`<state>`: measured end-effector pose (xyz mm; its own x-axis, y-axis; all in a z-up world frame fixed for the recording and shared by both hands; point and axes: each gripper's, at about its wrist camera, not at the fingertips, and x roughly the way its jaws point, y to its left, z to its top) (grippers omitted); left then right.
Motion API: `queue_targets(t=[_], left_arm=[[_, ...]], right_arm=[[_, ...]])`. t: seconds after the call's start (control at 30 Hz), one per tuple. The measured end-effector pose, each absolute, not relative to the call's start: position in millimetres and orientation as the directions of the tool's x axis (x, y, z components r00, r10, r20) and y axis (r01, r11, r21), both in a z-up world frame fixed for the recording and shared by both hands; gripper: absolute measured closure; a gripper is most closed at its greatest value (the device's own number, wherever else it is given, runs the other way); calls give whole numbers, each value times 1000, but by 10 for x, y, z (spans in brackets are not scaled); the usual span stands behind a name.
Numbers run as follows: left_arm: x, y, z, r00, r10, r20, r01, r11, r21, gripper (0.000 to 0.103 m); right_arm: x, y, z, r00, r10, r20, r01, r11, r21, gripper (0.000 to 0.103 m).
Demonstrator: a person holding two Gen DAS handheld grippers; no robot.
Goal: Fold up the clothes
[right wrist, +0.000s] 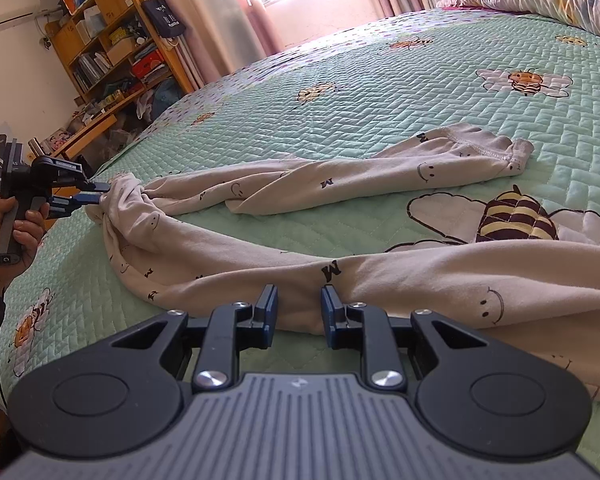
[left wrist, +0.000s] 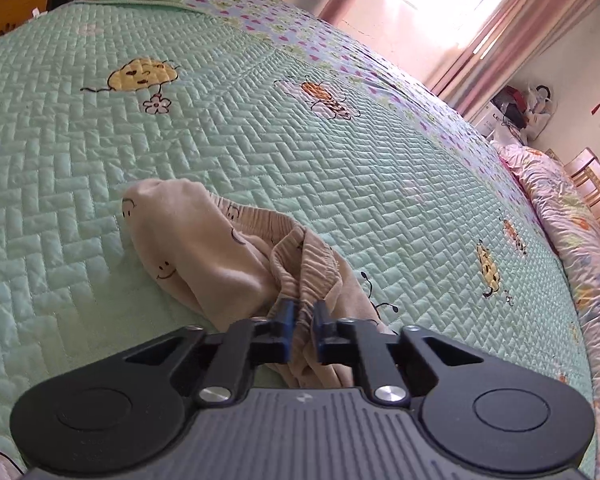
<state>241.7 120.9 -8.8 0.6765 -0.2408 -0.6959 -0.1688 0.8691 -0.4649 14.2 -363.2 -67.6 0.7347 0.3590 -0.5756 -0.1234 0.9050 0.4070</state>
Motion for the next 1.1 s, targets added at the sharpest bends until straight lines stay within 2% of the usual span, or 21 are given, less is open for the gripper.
queue_targets(t=[0.17, 0.27, 0.43, 0.53, 0.63, 0.73, 0.77, 0.83, 0.93, 1.03, 1.1], left_arm=[[2336, 1160, -22, 685, -177, -707, -193, 891, -411, 100], [2174, 1120, 182, 716, -155, -680, -181, 900, -396, 101], [1414, 1292, 799, 820, -211, -532, -104, 860, -500, 101], [726, 1624, 988, 866, -207, -455, -119, 798, -590, 100], [101, 1962, 896, 862, -90, -499, -263, 762, -592, 101], [-309, 2275, 564, 755, 54, -654, -478, 728, -492, 99], [-389, 2363, 433, 706, 74, -704, -531, 713, -458, 99], [-537, 2492, 217, 668, 55, -742, -575, 671, -468, 99], [-612, 2460, 93, 658, 35, -752, -563, 685, -462, 98], [-517, 2223, 86, 674, -16, -739, -468, 764, -444, 82], [-446, 2022, 69, 688, -44, -724, -383, 825, -415, 75]], right_arm=[[139, -3630, -672, 735, 356, -577, -123, 907, 403, 77], [133, -3627, -658, 735, 349, -581, -120, 911, 396, 77], [87, -3619, -618, 736, 333, -589, -110, 918, 381, 77], [42, -3628, -599, 741, 331, -584, -107, 917, 384, 77], [8, -3633, -593, 746, 334, -577, -107, 914, 391, 75], [5, -3618, -585, 746, 338, -574, -112, 913, 392, 72], [5, -3610, -580, 745, 339, -574, -114, 913, 391, 72], [0, -3587, -561, 744, 342, -573, -120, 913, 389, 71], [-45, -3536, -502, 747, 345, -569, -135, 916, 378, 71], [-112, -3478, -439, 750, 346, -564, -145, 918, 369, 70], [-151, -3441, -396, 750, 346, -564, -155, 920, 360, 70]])
